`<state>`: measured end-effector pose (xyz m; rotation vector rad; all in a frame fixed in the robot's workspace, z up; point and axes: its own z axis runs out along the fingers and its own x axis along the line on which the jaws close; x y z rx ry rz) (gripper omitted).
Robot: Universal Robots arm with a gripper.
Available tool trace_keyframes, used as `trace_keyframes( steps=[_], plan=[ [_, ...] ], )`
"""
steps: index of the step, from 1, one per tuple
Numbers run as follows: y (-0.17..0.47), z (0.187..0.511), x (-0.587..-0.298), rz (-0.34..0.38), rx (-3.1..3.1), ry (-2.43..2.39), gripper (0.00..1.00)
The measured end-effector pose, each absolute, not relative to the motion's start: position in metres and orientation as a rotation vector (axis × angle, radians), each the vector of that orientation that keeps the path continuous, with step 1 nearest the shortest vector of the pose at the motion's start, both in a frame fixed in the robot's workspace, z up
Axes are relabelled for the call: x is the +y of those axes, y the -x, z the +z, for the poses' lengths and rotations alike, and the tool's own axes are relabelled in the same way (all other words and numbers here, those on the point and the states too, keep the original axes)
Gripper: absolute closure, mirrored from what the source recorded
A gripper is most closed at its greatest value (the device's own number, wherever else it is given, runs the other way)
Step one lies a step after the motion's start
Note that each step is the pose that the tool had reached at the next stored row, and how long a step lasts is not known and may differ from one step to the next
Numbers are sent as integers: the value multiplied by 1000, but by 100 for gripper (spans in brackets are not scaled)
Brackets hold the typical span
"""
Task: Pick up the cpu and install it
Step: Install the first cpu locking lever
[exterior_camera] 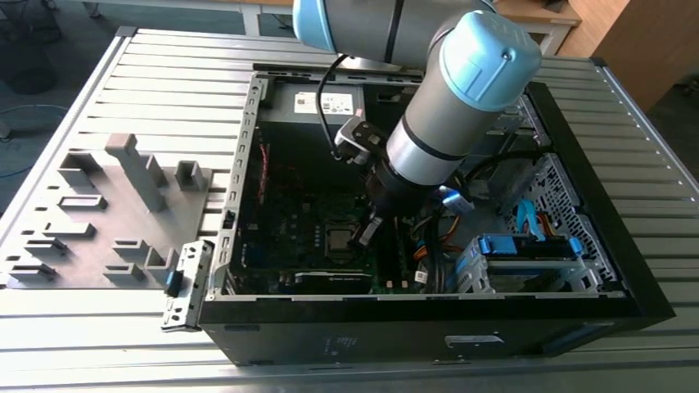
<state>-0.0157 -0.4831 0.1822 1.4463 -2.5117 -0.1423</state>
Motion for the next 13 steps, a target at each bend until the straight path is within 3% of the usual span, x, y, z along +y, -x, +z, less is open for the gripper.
trace_keyframes(
  steps=[13],
  plan=[
    [16,182,-484,-139,-2509,-1447,89]
  ],
)
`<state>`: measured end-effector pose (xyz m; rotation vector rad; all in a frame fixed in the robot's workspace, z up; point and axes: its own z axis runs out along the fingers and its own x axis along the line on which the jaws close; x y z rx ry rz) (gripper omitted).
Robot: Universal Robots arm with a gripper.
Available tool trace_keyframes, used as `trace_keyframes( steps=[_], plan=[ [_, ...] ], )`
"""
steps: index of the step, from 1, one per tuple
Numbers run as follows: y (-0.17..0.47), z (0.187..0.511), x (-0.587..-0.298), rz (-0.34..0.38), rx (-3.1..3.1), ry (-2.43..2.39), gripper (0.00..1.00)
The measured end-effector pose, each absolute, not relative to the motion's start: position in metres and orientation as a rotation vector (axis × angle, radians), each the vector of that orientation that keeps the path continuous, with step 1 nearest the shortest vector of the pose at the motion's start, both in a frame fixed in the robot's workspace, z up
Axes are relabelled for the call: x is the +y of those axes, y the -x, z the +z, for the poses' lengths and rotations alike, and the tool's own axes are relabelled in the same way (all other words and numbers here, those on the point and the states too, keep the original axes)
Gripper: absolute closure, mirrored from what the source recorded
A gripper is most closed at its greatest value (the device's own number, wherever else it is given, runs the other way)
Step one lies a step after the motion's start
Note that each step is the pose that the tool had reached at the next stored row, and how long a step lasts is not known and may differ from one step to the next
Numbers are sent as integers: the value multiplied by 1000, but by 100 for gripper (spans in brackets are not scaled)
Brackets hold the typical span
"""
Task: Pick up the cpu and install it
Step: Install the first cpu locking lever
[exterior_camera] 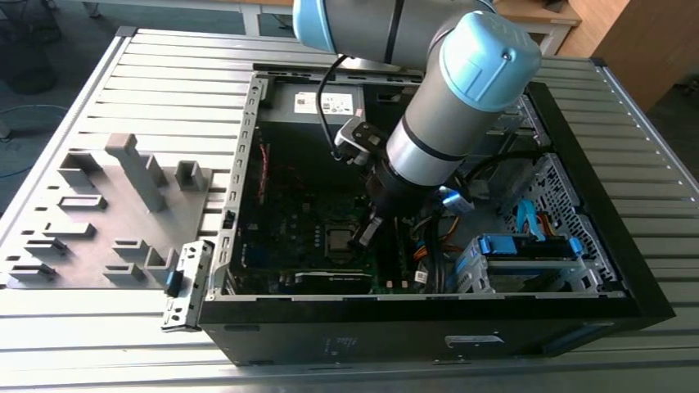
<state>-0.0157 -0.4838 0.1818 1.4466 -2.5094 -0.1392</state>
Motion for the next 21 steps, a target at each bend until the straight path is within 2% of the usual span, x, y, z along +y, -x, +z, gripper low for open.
trace_keyframes(
  steps=[7,14,21],
  plan=[
    [16,182,-484,-139,-2509,-1447,89],
    [16,205,-483,-143,-2511,-1449,89],
    [16,203,-484,-142,-2511,-1449,89]
  ],
)
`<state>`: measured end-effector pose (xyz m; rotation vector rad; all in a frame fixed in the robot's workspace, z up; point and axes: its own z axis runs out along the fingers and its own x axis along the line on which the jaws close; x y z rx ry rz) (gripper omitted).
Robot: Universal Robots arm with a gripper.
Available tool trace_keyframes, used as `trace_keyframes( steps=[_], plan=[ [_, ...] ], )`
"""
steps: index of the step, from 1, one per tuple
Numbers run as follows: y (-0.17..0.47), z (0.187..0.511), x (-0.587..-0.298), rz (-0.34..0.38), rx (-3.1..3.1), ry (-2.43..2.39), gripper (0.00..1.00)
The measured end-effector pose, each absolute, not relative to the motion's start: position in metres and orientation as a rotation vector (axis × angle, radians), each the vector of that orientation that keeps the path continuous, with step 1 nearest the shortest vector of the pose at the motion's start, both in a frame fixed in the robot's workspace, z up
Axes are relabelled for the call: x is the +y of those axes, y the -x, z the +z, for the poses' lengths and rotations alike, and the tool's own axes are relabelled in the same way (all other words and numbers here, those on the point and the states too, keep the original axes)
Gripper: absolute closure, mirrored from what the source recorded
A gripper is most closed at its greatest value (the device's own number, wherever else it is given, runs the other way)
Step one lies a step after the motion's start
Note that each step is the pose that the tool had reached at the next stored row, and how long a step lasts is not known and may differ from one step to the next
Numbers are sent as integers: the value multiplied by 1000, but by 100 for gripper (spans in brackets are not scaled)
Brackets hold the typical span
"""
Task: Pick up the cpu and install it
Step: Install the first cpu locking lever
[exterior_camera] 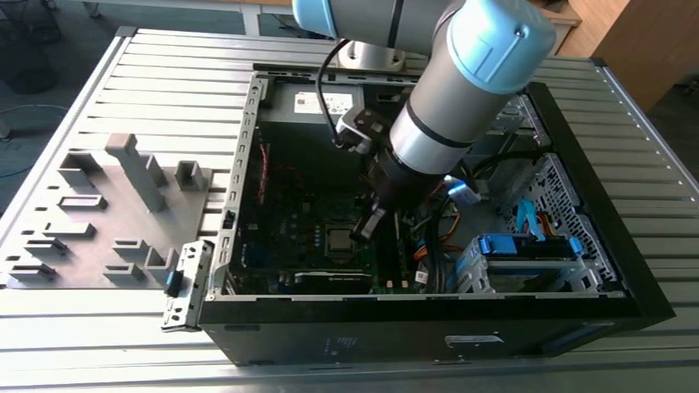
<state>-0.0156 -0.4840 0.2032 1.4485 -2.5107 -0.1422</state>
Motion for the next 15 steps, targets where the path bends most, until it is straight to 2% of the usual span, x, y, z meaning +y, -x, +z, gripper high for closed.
trace_keyframes(
  steps=[15],
  plan=[
    [15,193,-485,-126,-2503,-1451,89]
  ],
)
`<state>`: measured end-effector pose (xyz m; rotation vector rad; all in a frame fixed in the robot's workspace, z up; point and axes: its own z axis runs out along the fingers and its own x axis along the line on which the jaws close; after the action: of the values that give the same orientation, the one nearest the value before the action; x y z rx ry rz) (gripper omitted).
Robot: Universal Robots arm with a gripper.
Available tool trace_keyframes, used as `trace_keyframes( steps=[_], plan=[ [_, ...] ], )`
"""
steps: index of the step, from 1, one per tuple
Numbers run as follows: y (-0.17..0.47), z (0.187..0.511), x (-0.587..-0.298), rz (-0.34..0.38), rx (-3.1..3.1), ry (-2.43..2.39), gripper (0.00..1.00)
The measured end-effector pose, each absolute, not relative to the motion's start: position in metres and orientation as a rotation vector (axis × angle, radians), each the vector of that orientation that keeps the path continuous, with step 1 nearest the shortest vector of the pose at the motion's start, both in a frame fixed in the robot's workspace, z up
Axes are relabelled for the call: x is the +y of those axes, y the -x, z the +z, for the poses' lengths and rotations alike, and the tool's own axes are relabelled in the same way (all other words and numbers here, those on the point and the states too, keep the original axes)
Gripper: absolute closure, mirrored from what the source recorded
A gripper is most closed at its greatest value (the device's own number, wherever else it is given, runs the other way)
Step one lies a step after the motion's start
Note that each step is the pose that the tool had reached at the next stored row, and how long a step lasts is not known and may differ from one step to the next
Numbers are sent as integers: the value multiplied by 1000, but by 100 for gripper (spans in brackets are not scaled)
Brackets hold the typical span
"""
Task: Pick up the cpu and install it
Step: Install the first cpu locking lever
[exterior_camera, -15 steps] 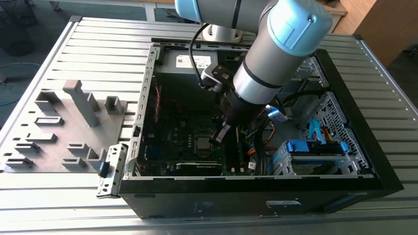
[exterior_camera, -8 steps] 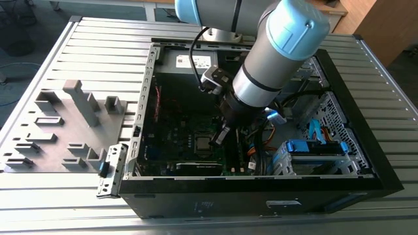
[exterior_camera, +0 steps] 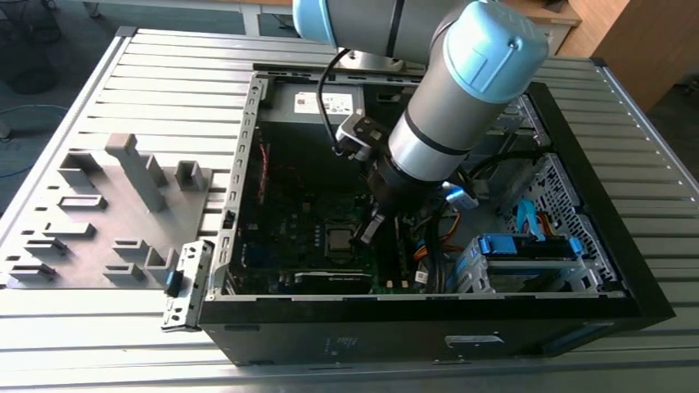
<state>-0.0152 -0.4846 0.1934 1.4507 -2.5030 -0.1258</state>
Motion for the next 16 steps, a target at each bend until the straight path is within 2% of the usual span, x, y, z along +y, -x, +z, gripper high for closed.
trace_keyframes(
  steps=[16],
  plan=[
    [12,188,-485,-124,-2497,-1446,89]
  ],
)
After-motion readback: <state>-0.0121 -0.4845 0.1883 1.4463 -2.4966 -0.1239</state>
